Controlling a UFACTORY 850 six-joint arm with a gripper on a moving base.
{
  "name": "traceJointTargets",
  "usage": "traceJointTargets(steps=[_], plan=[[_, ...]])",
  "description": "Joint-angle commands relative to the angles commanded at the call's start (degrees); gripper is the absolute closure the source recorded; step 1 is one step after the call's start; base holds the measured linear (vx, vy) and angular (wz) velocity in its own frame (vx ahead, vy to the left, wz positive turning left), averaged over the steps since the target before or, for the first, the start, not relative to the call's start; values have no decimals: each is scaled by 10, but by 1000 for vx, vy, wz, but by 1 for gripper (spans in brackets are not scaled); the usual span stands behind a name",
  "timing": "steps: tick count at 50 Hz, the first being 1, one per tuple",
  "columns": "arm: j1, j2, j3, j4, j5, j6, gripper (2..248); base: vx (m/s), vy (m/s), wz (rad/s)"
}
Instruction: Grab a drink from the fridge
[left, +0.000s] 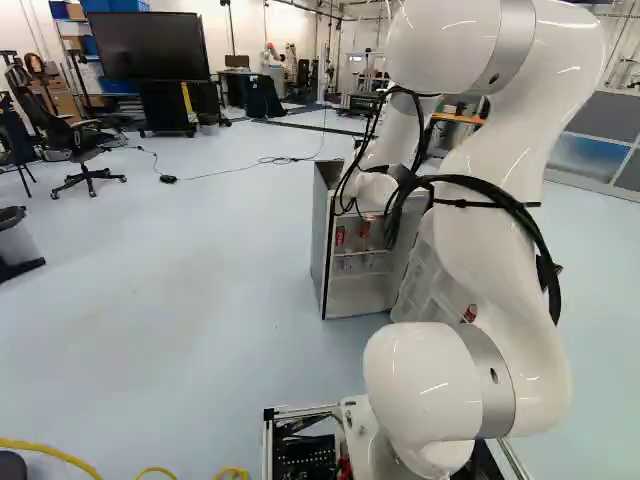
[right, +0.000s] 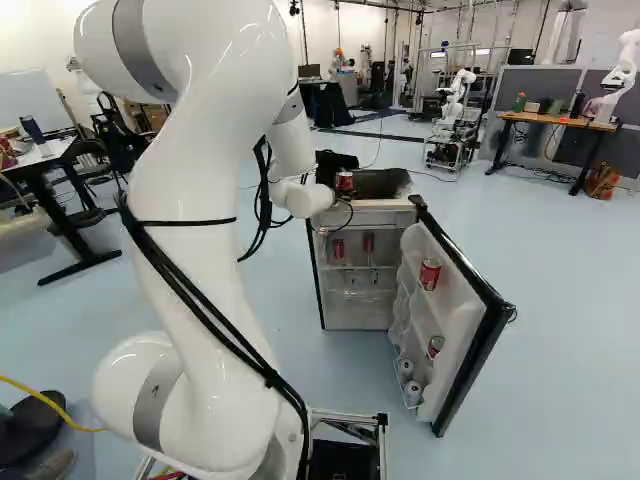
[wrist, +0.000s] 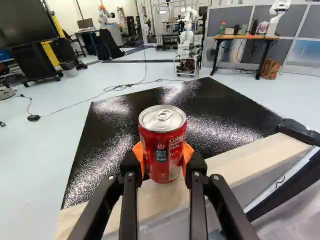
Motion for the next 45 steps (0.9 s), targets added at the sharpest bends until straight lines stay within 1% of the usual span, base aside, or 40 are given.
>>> traceJointTargets(steps=[3, 4, 8, 9, 13, 14, 19, 20, 24, 25, 29, 30, 45], plan=[[0, 0, 0, 0, 0, 0, 155, 0, 0, 0], [0, 0, 0, 0, 0, 0, 146, 0, 0, 0], [0, 0, 0, 0, 0, 0, 146, 0, 0, 0], [0, 0, 0, 0, 0, 0, 115, 0, 0, 0], [0, 0, 0, 0, 0, 0, 115, 0, 0, 0], [0, 0, 0, 0, 0, 0, 81, 0, 0, 0], [0, 0, 0, 0, 0, 0, 81, 0, 0, 0], [0, 0, 0, 0, 0, 0, 46, 0, 0, 0], [0, 5, 5, 0, 0, 0, 46, 0, 0, 0], [0, 8, 7, 0, 0, 0, 10, 0, 0, 0], [0, 20, 18, 0, 0, 0, 10, 0, 0, 0], [0, 23, 21, 0, 0, 0, 3, 0, 0, 0], [2, 80, 71, 0, 0, 0, 3, 0, 0, 0]])
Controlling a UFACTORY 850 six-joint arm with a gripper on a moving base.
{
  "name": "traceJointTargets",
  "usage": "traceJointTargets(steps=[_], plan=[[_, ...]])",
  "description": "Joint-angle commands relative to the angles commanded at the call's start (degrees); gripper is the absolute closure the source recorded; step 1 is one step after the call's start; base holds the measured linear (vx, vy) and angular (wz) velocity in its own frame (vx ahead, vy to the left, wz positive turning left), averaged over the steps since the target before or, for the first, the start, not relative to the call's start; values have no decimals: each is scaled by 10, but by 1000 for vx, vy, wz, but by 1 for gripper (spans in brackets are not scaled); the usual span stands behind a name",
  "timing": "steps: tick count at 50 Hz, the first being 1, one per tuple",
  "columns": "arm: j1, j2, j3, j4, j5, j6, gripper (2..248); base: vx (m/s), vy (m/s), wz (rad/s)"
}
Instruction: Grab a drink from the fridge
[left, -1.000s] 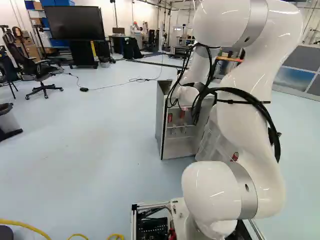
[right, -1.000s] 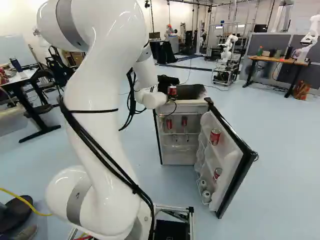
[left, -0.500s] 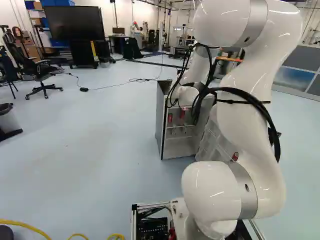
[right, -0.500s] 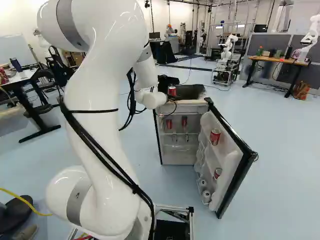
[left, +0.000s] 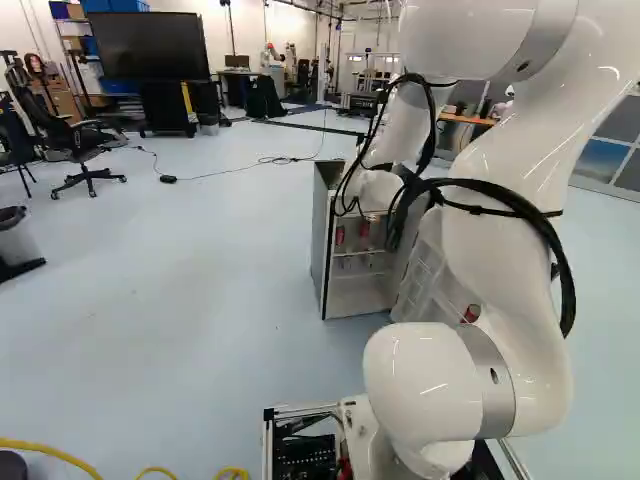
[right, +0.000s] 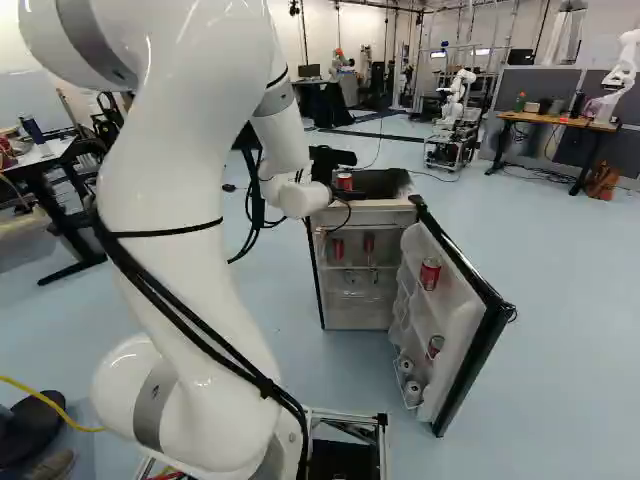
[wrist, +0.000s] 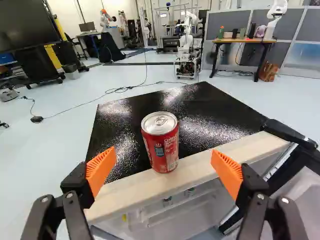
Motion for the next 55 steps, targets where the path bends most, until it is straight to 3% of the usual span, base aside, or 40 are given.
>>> traceJointTargets(steps=[11, 26, 55], plan=[[-5, 42, 33, 0, 0, 0, 3, 0, 0, 0], [-28, 85, 60, 0, -4, 0, 3, 0, 0, 0], [-83, 137, 77, 24, -89, 0, 3, 0, 0, 0]])
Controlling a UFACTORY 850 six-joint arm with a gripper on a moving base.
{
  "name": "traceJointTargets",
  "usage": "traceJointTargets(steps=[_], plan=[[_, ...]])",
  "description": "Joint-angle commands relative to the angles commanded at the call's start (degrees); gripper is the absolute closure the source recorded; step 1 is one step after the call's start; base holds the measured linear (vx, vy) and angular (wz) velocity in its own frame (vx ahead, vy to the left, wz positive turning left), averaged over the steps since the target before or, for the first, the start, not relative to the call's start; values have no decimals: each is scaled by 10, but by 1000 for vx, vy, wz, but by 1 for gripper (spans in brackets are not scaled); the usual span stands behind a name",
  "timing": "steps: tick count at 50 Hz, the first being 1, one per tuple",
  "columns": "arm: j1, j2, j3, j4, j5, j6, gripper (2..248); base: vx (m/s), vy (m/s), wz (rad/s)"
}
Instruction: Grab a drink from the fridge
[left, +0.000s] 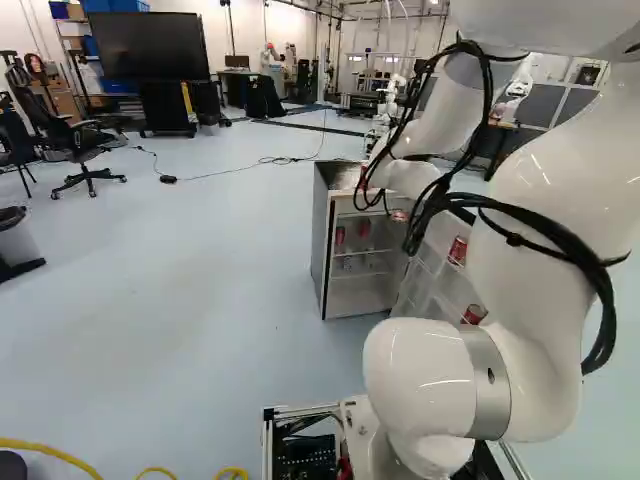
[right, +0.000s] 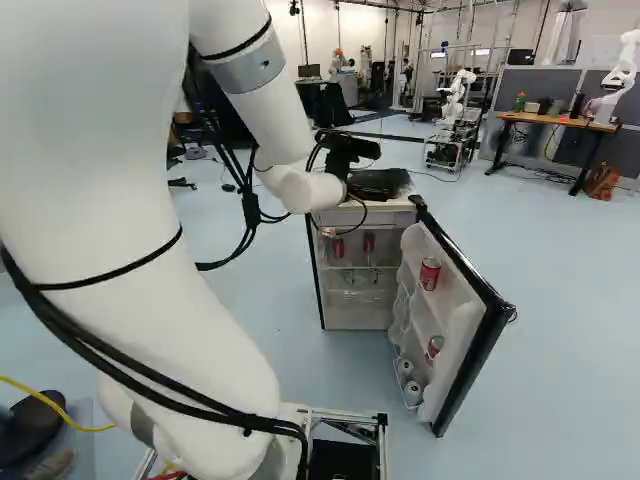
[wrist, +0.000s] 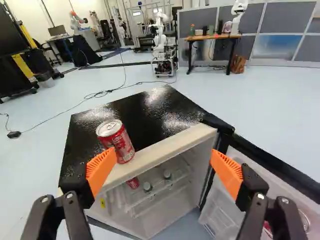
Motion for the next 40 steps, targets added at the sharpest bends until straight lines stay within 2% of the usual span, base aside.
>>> traceJointTargets(steps=[40], plan=[[-79, 49, -5, 52, -118, 0, 3, 0, 0, 0]])
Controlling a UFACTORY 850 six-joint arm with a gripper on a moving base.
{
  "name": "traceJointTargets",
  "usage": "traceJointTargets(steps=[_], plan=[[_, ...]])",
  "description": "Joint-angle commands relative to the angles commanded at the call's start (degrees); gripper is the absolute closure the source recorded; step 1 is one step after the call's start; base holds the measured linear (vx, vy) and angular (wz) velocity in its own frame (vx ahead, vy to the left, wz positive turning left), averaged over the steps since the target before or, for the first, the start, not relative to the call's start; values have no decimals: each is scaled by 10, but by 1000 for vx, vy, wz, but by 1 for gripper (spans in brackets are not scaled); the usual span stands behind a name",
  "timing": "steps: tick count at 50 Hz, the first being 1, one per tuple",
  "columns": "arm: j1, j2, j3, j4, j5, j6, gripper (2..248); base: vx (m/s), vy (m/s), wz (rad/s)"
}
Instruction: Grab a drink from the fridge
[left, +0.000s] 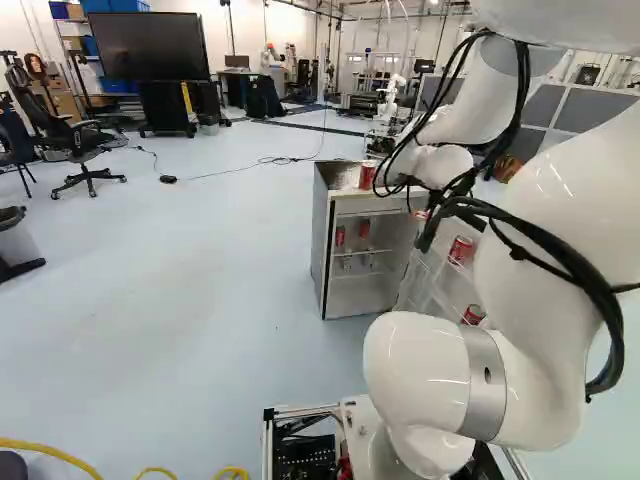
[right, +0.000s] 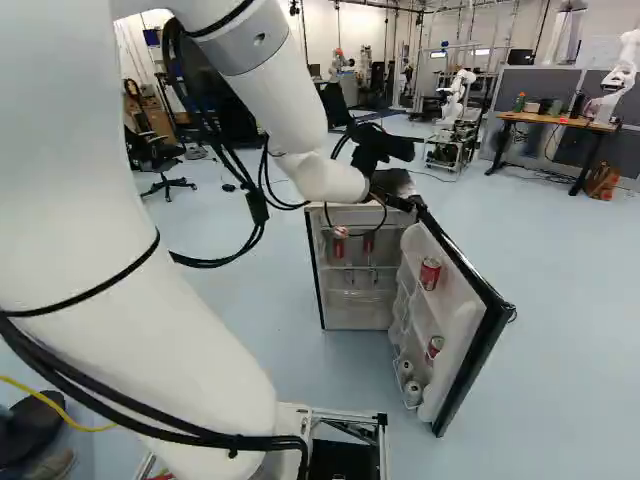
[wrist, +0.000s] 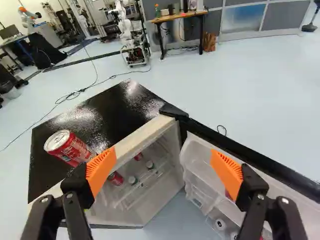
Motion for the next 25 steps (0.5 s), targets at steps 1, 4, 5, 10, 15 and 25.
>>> traceJointTargets(steps=[1, 4, 5, 10, 15, 25], plan=[[-2, 1, -1, 2, -3, 0, 3, 0, 0, 0], [-8, 3, -2, 7, -12, 0, 3, 0, 0, 0], [-10, 4, -3, 9, -15, 0, 3, 0, 0, 0], [-20, 8, -6, 18, -30, 0, 3, 0, 0, 0], [-30, 8, -9, 27, -46, 0, 3, 0, 0, 0], [-50, 2, -16, 47, -79, 0, 3, 0, 0, 0]])
